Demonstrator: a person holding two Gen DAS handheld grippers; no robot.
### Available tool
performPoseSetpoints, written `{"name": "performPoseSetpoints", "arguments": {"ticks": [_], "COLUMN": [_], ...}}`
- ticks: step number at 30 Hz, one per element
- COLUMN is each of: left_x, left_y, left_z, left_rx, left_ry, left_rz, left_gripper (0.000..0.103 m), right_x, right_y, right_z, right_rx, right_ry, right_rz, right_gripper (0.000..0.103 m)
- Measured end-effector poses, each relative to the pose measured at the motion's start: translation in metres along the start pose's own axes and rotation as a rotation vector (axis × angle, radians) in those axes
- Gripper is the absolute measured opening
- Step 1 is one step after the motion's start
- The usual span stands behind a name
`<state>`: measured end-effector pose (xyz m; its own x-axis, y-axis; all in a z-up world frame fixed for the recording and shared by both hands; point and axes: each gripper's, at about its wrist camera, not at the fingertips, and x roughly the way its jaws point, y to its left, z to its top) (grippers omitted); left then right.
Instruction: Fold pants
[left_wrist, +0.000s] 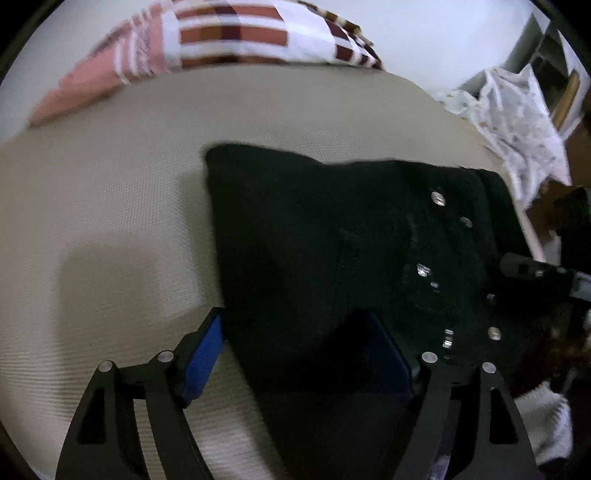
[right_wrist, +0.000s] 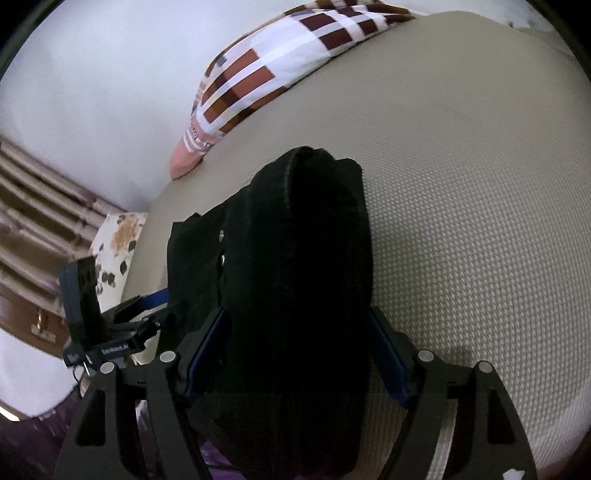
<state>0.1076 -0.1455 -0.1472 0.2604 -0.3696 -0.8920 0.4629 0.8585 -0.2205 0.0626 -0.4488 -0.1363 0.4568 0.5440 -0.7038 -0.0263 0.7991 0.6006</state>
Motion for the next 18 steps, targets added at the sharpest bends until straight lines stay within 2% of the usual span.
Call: {"name": "performPoseSetpoints", "arguments": {"ticks": [4,7,12,15,16,18], "left_x": [0.001,0.003,0.003,0.003,0.003,0.001], "left_y": [-0.005,-0.006,-0.006,-0.007,-0.008,-0.011], "left_z": [0.0,0.003,0.004,0.004,0.003,0.003], "left_rx": [0.033,0.05,0.074,0.08,0.084,0.097], "left_ry": [0.008,0.019,0.018,0.011,0.008,-0.01], "left_rz": [0.003,0.0,-0.018,-0.014,-0.009,0.005], "left_gripper": [0.079,0.079,0.079,0.079,0.077,0.066], "right_x": [0.001,0.002,0.004,0.006,0.008,0.01], "right_y": [-0.001,-0.005,-0.014,-0.016,-0.018,-0.02], "right_z": [0.003,0.008,0.015,0.012,0.012,0.01], "right_rx": [-0.031,-0.033,0.003,0.017,0.032,0.074], "right_ry": [0.02,0.028,0.047,0.068,0.08,0.084], "right_rz": [0.015,0.022,0.072,0.092,0.104,0.143], "right_gripper": [0.073,0.067,0.062,0.051,0.042,0.036]}}
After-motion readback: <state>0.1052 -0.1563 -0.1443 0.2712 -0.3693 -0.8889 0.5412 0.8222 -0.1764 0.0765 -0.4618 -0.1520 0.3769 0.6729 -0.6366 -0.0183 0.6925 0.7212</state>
